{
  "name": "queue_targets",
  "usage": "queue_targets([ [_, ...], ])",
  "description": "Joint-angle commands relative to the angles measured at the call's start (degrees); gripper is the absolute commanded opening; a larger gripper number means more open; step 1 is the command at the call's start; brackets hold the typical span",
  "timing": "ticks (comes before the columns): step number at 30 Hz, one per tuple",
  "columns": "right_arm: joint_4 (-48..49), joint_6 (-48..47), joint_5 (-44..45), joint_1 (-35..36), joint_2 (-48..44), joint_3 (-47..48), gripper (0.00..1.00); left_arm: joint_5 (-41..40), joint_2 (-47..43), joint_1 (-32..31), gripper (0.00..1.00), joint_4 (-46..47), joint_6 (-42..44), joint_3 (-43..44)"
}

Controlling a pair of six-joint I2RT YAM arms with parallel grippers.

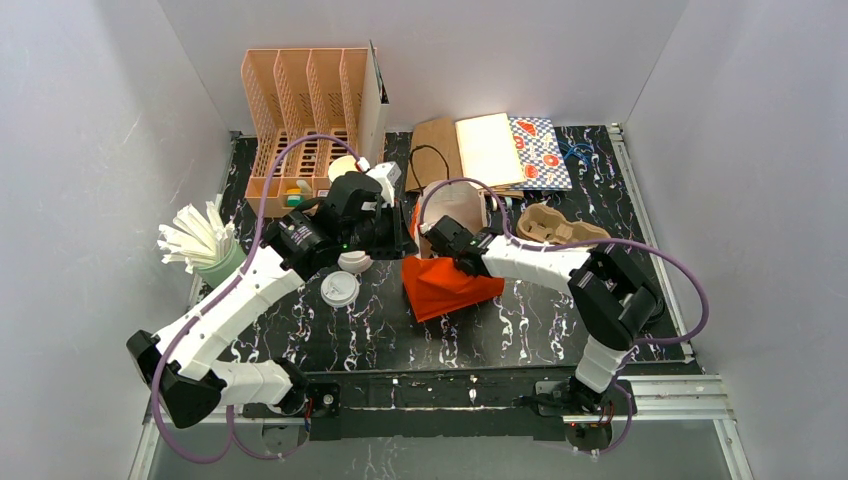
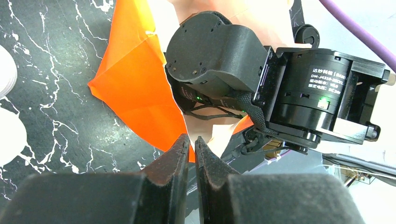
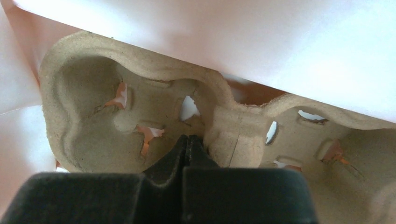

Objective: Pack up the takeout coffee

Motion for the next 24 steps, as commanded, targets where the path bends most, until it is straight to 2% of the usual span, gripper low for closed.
queue_targets([
  [1, -5.1, -0.3, 2.3, -0.2, 2.2, 0.2, 0.01, -0.5, -0.2, -0.2, 0.09, -1.4, 1.2, 2.4],
  [5, -8.7, -0.7, 1.7, -0.2, -1.9, 4.9, 0.03, -0.6, 0.2, -0.2, 0.09, -1.5, 1.6, 1.8],
  [8, -11.4, -1.3, 0.9, -0.2, -4.9, 9.5, 0.19, -0.9, 0.3, -0.2, 0.09, -1.5, 1.8, 1.5],
  [13, -13.0, -2.1, 1.3, -0.2, -8.6, 14.0, 0.36, -1.5, 0.5, -0.2, 0.11, -1.7, 2.2, 1.8],
  [16, -14.2, -1.9, 3.9, -0.2, -9.7, 16.8, 0.5, -1.9, 0.5, -0.3, 0.14, -1.9, 2.6, 1.8],
  [21, -17.6, -1.8, 9.7, -0.2, -11.0, 24.1, 0.54, -3.5, 0.3, -0.2, 0.23, -3.3, 3.1, 3.1],
  [24, -21.7, -1.8, 13.8, -1.2, -11.1, 29.6, 0.56, -5.0, -0.1, -0.2, 0.37, -4.5, 3.2, 4.6],
])
